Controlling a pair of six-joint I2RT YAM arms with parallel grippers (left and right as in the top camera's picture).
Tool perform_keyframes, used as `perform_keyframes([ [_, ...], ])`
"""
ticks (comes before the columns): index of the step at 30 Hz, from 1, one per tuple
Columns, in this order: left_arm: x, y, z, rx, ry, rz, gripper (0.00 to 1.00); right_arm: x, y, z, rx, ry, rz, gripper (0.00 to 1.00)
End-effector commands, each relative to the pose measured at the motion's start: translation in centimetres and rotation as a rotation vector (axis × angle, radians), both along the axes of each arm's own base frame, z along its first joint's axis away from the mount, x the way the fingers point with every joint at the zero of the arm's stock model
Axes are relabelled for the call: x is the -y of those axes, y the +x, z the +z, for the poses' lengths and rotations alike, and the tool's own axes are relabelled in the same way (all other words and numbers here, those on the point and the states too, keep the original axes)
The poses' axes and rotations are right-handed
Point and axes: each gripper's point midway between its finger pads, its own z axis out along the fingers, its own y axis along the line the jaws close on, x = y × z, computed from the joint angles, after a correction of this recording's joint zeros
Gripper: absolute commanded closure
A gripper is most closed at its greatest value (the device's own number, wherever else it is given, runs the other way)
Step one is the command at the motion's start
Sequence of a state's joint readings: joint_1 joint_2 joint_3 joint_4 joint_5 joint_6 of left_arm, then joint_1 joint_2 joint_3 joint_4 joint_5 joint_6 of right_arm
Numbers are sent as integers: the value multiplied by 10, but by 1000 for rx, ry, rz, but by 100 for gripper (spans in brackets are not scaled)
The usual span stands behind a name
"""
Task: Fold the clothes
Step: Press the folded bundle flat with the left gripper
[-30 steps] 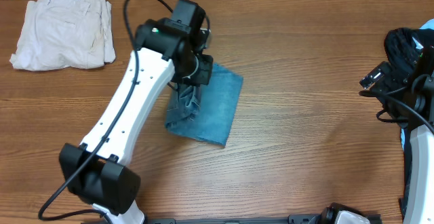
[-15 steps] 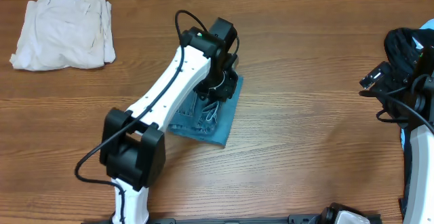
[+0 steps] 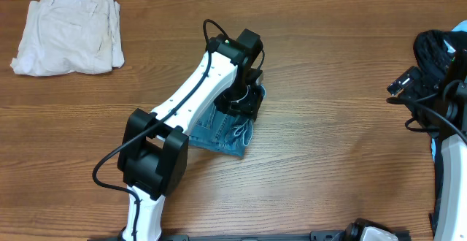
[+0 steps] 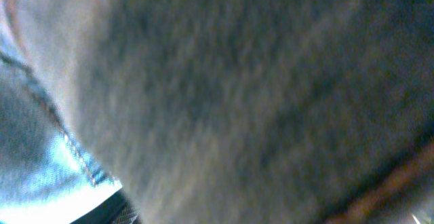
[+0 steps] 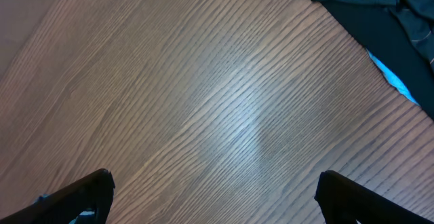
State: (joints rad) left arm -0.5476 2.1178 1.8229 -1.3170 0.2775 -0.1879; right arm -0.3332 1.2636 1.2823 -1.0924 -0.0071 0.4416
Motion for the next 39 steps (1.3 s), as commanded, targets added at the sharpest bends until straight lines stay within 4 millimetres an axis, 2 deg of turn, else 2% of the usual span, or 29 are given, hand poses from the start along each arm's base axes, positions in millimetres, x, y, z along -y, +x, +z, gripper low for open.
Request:
perform_keyframes([
  [1, 6, 13, 26, 23, -86, -28, 43, 4, 2, 6, 16, -15, -14, 0],
  [5, 18, 22, 71, 65, -238, -94, 45, 4, 2, 6, 15, -15, -14, 0],
  [8, 20, 31, 96, 118, -276, -101, 44, 4, 2, 6, 16, -15, -14, 0],
  [10, 15, 38, 104, 156, -268, -105, 43, 4, 2, 6, 16, -15, -14, 0],
  [12, 1, 50, 105, 198, -217, -85, 44, 4, 2, 6, 16, -15, -14, 0],
  [15, -26, 66, 101, 223, -157, -34, 44, 4, 2, 6, 16, -15, -14, 0],
  [17, -43, 73, 94, 205, -155, 7, 47, 4, 2, 6, 16, -15, -14, 0],
  [21, -58, 70, 72, 127, -177, 52, 69, 4, 2, 6, 16, -15, -14, 0],
  [24, -48, 66, 55, 90, -249, 29, 81, 4, 2, 6, 16, -15, -14, 0],
  [26, -34, 65, 45, 82, -317, 10, 87, 4, 2, 6, 16, -15, -14, 0],
  [30, -12, 59, 25, 81, -369, -27, 91, 4, 2, 6, 16, -15, -14, 0],
  [36, 18, 45, -12, 65, -377, -80, 90, 4, 2, 6, 16, -15, -14, 0],
  [39, 29, 37, -23, 24, -396, -95, 94, 4, 2, 6, 16, -15, -14, 0],
])
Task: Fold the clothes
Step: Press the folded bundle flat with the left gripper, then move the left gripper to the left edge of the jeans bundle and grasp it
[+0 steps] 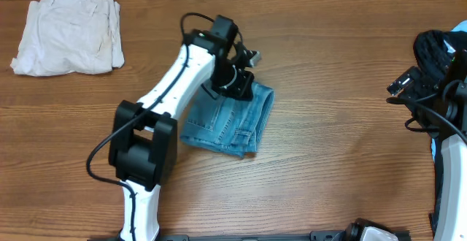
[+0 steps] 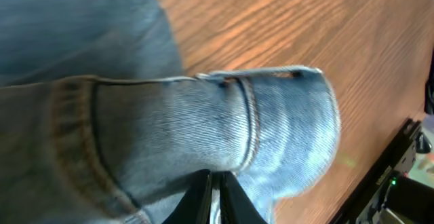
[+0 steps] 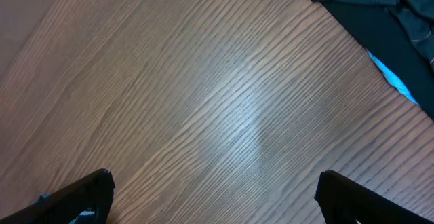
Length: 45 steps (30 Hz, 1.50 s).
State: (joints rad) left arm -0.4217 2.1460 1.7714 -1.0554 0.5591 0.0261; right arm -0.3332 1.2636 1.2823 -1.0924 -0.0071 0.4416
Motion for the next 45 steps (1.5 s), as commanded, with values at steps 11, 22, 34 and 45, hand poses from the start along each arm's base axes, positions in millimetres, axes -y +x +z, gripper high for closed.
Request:
perform_keyframes([
  [11, -5, -6, 24, -50, -9, 6, 96, 4, 2, 6, 16, -15, -14, 0],
  [22, -103, 34, 69, 77, 117, 148, 33, 4, 2, 6, 16, -15, -14, 0],
  [34, -174, 34, 17, -63, -51, 142, 2, 4, 2, 6, 15, -15, -14, 0],
  [45, -152, 7, -53, -347, -126, 142, 2, 4, 2, 6, 16, -15, -14, 0],
])
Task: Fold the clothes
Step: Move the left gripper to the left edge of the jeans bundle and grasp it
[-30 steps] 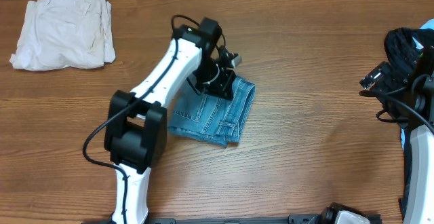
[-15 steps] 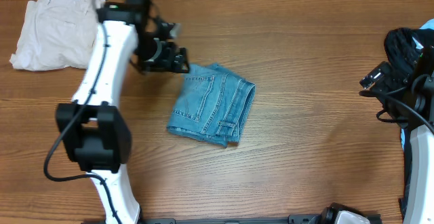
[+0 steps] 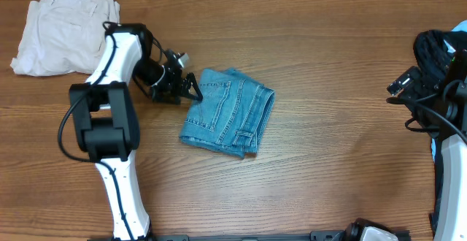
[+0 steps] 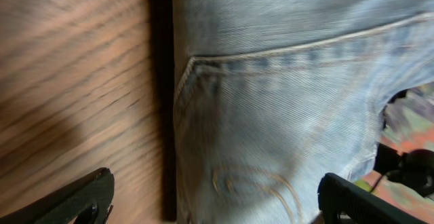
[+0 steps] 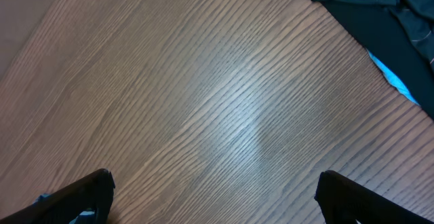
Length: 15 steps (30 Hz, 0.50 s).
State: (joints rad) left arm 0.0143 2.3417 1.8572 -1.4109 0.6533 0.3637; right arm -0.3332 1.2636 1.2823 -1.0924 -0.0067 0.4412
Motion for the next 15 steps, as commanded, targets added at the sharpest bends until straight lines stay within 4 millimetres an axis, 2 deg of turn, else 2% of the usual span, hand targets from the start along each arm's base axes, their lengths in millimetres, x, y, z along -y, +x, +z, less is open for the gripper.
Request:
perform_keyframes([
  [1, 15, -9, -15, -69, -76, -13, 3, 4, 2, 6, 16, -14, -14, 0],
  [10, 35, -21, -33, -160, -138, -22, 1, 4, 2, 6, 16, -14, -14, 0],
  [15, 48, -25, -33, -170, -156, -43, 2, 4, 2, 6, 16, -14, -14, 0],
])
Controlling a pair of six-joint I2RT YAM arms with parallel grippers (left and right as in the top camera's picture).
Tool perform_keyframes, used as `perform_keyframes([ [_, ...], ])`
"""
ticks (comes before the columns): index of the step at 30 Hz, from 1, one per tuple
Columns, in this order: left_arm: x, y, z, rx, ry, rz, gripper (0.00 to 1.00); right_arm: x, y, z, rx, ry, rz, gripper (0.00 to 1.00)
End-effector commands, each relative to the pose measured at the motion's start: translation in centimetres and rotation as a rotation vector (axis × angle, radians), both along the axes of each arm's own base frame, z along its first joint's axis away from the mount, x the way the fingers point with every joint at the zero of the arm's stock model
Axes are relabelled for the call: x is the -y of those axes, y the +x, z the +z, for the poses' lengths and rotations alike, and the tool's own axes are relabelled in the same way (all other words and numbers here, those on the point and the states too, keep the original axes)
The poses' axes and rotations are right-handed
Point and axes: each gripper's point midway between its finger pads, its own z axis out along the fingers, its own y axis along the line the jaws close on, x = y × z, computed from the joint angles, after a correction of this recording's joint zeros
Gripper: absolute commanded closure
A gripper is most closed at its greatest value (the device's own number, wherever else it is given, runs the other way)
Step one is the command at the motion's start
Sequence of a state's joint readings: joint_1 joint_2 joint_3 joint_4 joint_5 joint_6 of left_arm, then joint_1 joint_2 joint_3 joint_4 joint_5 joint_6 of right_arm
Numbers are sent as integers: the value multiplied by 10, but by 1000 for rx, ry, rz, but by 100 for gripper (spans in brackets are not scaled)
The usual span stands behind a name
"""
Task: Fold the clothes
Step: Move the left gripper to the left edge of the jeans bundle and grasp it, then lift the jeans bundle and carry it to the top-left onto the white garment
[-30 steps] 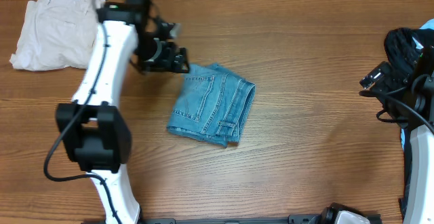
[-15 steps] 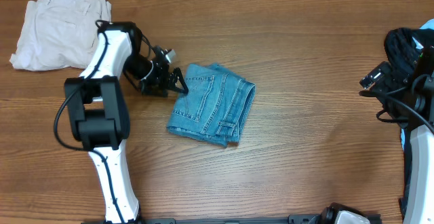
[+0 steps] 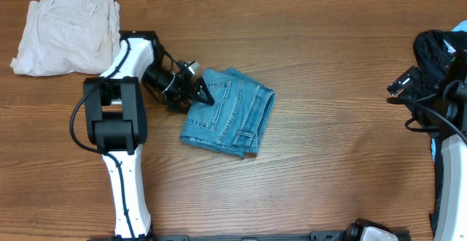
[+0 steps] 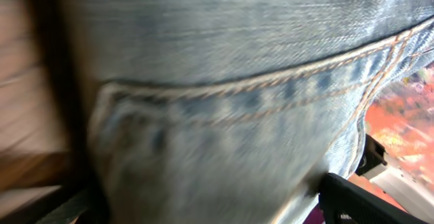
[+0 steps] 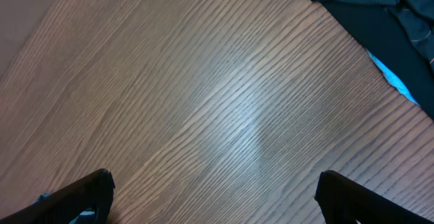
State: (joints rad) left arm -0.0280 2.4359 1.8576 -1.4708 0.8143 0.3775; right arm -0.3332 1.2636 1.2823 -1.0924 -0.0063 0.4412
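Observation:
The folded blue jeans (image 3: 232, 120) lie at the table's middle as a compact rectangle. My left gripper (image 3: 197, 95) is open at their left edge, low over the wood. In the left wrist view denim (image 4: 224, 81) with a stitched seam fills almost the whole frame; it runs between the jaws. Only the right fingertip (image 4: 356, 203) shows; the left one is lost in shadow. Far to the right, my right gripper (image 5: 213, 193) hangs open over bare wood, nothing between its fingers (image 5: 81, 197).
A folded beige garment (image 3: 69, 33) lies at the back left corner. A dark heap of clothes (image 3: 441, 51) sits at the right edge, next to the right arm, and shows in the right wrist view's top corner (image 5: 380, 7).
My left gripper has moved right, from the bare wood just left of the jeans onto their left edge. Denim now fills its view. The jeans and the right arm have not moved.
My left gripper was down on the jeans' upper middle, the arm covering much of them. Then it stood shut over their top left, the folded rectangle showing. Then it was open on the wood left of them, and now at their left edge.

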Motion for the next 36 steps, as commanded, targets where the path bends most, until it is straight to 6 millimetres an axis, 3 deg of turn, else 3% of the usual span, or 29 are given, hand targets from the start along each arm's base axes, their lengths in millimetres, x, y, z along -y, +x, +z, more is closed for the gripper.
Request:
perform_keyframes([
  [1, 14, -10, -21, -21, -9, -60, 2, 4, 2, 6, 16, -14, -14, 0],
  [5, 19, -12, -22, -20, -9, -74, 6, 4, 2, 6, 16, -14, -14, 0],
  [7, 20, -11, -23, -17, -9, -77, 19, 4, 2, 6, 16, -14, -14, 0],
  [10, 21, -8, -24, 3, -10, -79, 53, 4, 2, 6, 16, -14, -14, 0],
  [12, 22, -6, -26, 19, -12, -79, 93, 4, 2, 6, 16, -14, -14, 0],
  [20, 32, 18, -25, 115, -79, -34, 96, 4, 2, 6, 16, -14, -14, 0],
  [24, 17, 54, -27, 194, -55, 65, 96, 4, 2, 6, 16, -14, -14, 0],
  [27, -5, 86, -27, 284, -7, 131, 96, 4, 2, 6, 16, -14, -14, 0],
  [30, -41, 120, -28, 380, 124, 193, 96, 4, 2, 6, 16, -14, -14, 0],
  [36, -98, 172, -17, 582, 330, 240, 96, 4, 2, 6, 16, -14, -14, 0],
])
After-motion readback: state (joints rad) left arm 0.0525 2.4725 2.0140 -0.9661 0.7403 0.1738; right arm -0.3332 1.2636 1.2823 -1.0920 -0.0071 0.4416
